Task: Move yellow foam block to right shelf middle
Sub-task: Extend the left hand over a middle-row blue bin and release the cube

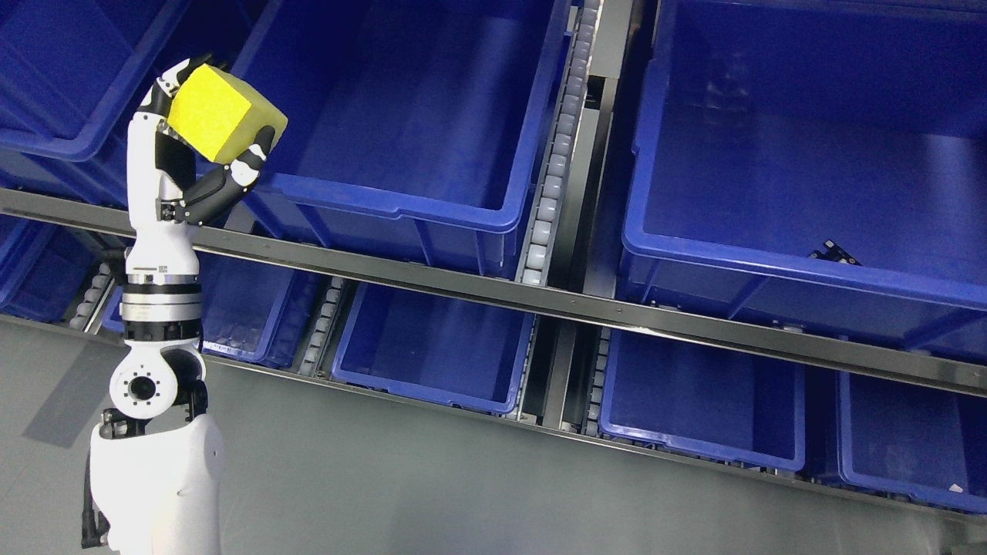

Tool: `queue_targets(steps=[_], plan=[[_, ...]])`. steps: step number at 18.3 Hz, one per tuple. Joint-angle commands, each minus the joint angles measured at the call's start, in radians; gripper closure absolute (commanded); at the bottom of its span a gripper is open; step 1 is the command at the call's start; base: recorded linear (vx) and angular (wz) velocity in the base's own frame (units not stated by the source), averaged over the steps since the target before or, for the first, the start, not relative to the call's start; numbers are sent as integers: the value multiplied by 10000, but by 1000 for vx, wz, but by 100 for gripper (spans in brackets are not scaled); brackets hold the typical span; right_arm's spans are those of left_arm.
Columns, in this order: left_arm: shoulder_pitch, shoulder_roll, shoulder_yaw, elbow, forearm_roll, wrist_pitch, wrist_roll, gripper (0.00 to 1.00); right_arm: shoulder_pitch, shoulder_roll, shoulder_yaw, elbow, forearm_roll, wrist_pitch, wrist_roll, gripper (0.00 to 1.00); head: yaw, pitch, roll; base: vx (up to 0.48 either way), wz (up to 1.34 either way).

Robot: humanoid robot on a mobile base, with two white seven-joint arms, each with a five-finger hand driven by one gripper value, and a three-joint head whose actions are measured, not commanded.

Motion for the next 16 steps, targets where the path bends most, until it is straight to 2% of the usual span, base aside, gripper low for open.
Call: queue_targets(steps=[1,3,5,9,10,12,13,15,16], plan=[[-1662,175,-1238,-638,261,885,87,58,-31,-175,0,-174,0,0,5,0,0,0,0,4,-303],[-2842,175,-1283,-638,276,1728,117,58,-31,-175,0,-174,-15,0,5,0,0,0,0,0,-283],[-3567,175,-1589,-607,398,3136,179,58,-31,-175,0,-174,-15,0,5,0,0,0,0,-3,-249],[-3692,175,-2188,-531,384,7231,346,57,-32,-175,0,-174,-15,0,5,0,0,0,0,-8,-283],[-3692,175,-2325,-318,368,7771,560,57,-32,-175,0,-174,0,0,5,0,0,0,0,-7,-297],[-3692,175,-2495,127,110,7990,1020,53,-32,-175,0,-174,0,0,5,0,0,0,0,3,-212],[-3692,175,-2511,221,-196,8264,1068,42,-16,-175,0,-174,-15,0,5,0,0,1,0,9,-76],[-3692,175,-2709,283,-749,9183,1069,8,-32,-175,0,-174,0,0,5,0,0,0,0,5,-38],[-3661,175,-2771,237,-843,9385,1069,0,-16,-175,0,-174,0,0,5,0,0,0,0,0,0]])
